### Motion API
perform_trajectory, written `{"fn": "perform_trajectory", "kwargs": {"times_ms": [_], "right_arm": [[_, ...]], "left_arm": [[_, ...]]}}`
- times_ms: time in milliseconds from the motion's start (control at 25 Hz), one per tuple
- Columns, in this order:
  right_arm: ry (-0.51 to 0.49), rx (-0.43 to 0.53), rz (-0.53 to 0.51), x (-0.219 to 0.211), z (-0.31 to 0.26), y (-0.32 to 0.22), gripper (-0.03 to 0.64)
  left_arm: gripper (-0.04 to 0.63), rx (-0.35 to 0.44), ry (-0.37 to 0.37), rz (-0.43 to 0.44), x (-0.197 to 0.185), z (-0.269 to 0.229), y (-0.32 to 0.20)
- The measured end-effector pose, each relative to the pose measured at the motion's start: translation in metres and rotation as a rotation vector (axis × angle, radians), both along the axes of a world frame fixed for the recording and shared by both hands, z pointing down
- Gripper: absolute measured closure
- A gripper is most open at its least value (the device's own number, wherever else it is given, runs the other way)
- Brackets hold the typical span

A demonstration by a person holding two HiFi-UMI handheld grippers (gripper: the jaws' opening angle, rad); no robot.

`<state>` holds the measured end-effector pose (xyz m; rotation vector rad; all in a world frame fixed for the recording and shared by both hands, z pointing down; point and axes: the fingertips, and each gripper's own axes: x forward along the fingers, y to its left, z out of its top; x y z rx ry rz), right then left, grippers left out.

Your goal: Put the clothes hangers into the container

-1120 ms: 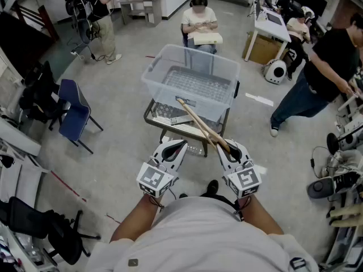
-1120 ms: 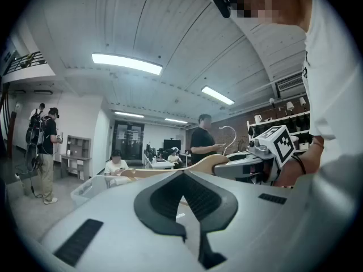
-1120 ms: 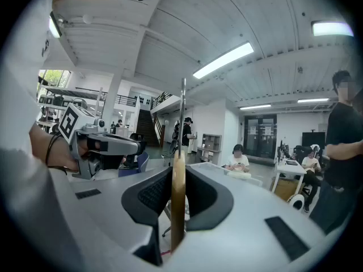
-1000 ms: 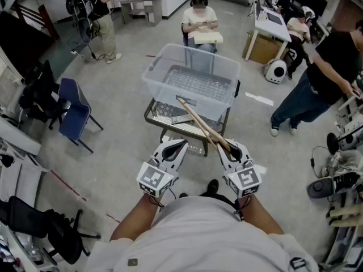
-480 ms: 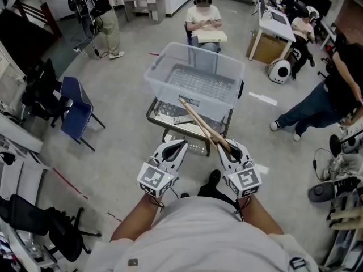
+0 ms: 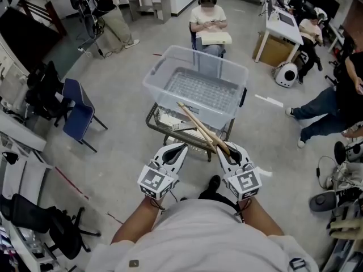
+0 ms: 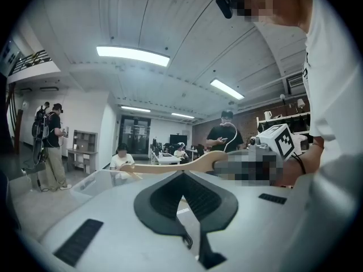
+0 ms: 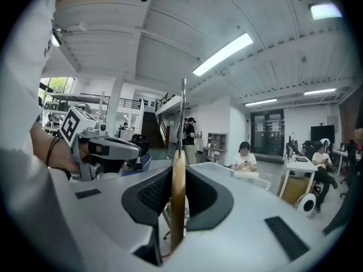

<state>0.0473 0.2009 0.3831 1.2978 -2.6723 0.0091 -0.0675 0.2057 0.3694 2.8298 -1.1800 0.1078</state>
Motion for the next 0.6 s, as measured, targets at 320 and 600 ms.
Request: {"fn": "perform_trajectory", "kwargs": {"times_ms": [320,600], "right_arm": [[-0.005,-0.015,-0.022,0.047,0.01,-0.071,0.551],[-0.005,-0.034,-0.039,0.096,0.012,-0.122,0.551]], "left_arm": [[0.578,-0.018,-0.015,0.008,0.053,0.011,-0.069],[0.578,-0.051,-0.023,0.016,0.106,0.02,-0.123]]}}
